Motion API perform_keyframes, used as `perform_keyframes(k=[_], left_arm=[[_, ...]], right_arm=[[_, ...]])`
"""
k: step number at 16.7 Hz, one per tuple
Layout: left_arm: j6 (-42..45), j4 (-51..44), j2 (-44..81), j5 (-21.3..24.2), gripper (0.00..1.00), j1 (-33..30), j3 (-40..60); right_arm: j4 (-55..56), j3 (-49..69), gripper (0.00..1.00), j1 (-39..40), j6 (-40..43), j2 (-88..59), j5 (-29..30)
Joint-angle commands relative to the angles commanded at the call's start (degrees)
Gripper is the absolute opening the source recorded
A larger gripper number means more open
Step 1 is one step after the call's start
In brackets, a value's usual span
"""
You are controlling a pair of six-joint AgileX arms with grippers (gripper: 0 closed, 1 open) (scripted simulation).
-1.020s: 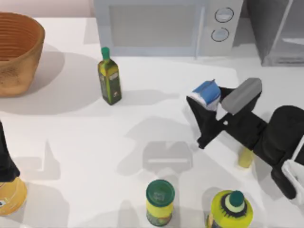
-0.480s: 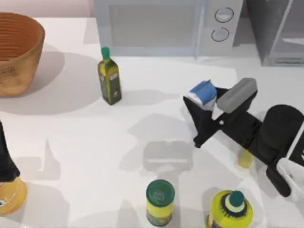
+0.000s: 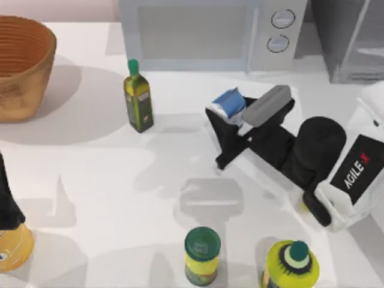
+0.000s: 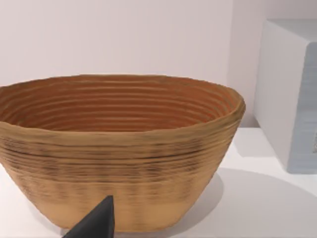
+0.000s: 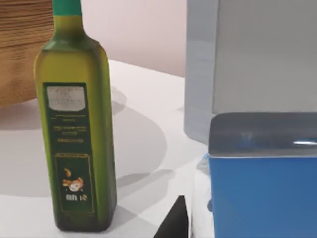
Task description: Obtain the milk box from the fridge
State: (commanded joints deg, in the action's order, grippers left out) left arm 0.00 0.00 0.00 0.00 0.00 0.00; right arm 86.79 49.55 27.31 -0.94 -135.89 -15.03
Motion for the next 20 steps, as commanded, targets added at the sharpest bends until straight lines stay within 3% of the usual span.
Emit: perform_keyframes(k=[3,16,20], left_arm=[[0.0,0.0,0.0,0.0,1.0,0.0,0.0],[0.0,0.0,0.0,0.0,1.0,0.0,0.0],[0.0,0.0,0.0,0.0,1.0,0.0,0.0]], right_arm=[[0.0,0.0,0.0,0.0,0.0,0.0,0.0],[0.0,0.0,0.98,0.0,0.0,0.0,0.0],[0.0,0.0,1.0,0.0,0.0,0.0,0.0]])
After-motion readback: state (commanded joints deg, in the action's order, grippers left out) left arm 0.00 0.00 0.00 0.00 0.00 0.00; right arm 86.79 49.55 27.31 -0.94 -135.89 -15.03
